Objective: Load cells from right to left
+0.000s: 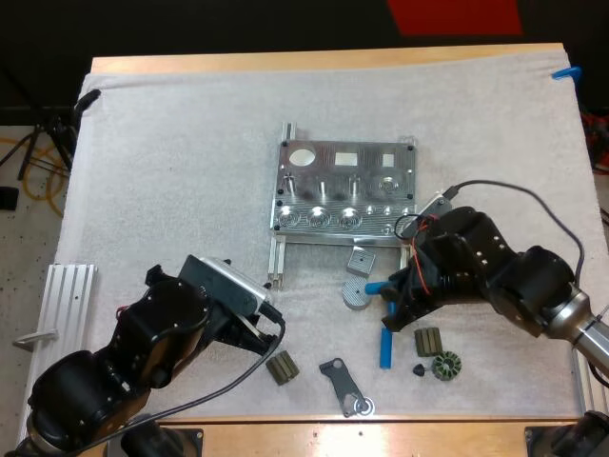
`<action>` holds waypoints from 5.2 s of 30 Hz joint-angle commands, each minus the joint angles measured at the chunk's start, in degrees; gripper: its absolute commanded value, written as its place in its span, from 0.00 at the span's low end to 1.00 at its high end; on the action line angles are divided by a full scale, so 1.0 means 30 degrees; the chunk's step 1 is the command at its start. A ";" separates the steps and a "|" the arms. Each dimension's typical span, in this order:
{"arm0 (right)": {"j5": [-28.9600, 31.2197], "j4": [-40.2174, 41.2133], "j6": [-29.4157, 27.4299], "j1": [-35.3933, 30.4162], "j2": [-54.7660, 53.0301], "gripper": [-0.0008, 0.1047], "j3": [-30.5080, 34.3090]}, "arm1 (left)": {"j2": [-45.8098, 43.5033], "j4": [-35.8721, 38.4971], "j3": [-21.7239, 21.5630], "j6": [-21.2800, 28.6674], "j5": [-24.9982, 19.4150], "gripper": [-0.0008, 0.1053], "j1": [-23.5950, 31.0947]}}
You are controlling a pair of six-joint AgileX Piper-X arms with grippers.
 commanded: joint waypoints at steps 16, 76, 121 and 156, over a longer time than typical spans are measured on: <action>0.6684 0.3293 -0.4477 -0.0047 -0.0224 0.01 -0.4134 | -0.0121 0.0448 -0.0142 -0.1845 -0.2777 0.54 -0.0009; 0.8509 0.5055 -0.9761 -0.3092 1.1528 0.01 -1.0753 | -0.0028 0.0378 -0.0065 0.0678 0.1095 0.54 -0.0009; 0.7754 0.4843 -0.8958 -0.3092 1.2928 0.01 -1.0722 | -0.0028 0.0378 -0.0026 0.0678 0.1095 0.54 -0.0009; 0.8054 0.2812 -0.8470 -0.3160 1.0824 0.46 -1.0557 | -0.0028 0.0300 0.0589 0.0678 0.1147 0.54 -0.0009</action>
